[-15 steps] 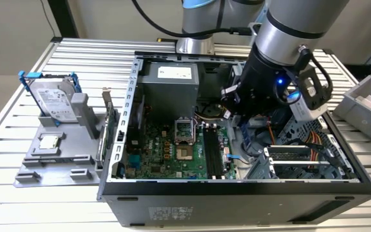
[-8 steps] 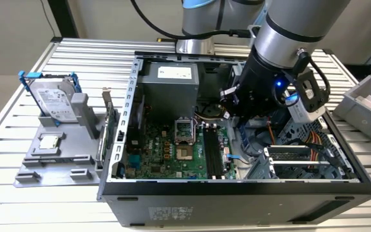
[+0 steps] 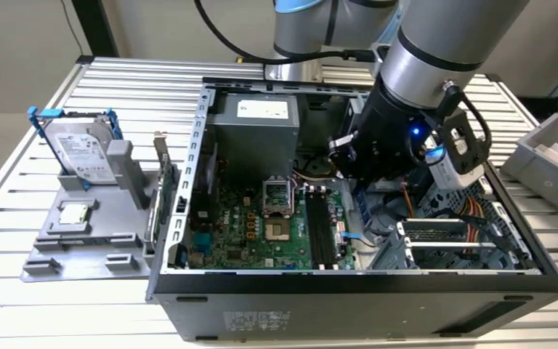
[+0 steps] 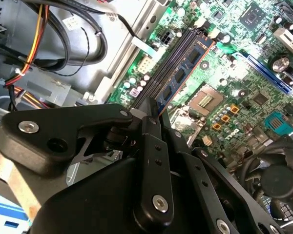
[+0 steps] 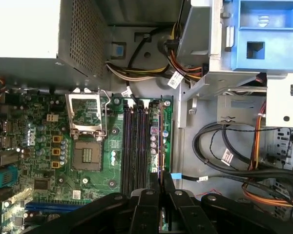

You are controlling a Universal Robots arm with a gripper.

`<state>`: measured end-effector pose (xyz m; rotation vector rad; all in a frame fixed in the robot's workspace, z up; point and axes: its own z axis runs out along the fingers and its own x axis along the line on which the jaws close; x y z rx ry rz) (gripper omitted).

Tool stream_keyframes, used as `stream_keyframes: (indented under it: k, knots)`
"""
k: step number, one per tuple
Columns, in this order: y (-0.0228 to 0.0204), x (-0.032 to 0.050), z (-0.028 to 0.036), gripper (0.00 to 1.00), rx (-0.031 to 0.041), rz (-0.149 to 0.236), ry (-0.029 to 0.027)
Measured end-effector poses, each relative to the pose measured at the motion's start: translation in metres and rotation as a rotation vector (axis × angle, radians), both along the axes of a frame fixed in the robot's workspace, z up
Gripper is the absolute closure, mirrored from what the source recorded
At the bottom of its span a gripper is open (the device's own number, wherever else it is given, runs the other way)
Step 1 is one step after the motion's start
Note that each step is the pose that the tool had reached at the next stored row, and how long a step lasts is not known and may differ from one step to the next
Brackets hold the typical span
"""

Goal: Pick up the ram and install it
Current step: 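Insert the ram into the slot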

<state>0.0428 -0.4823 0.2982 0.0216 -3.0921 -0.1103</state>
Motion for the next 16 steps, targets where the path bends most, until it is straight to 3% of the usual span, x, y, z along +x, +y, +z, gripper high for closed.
stream_keyframes:
  k: [7, 16]
  knots:
    - [0.0, -0.0004, -0.009, 1.0, -0.0001, 0.0, 0.0001]
    - [0.0, -0.0004, -0.0099, 1.0, 0.0002, 0.0, -0.0001]
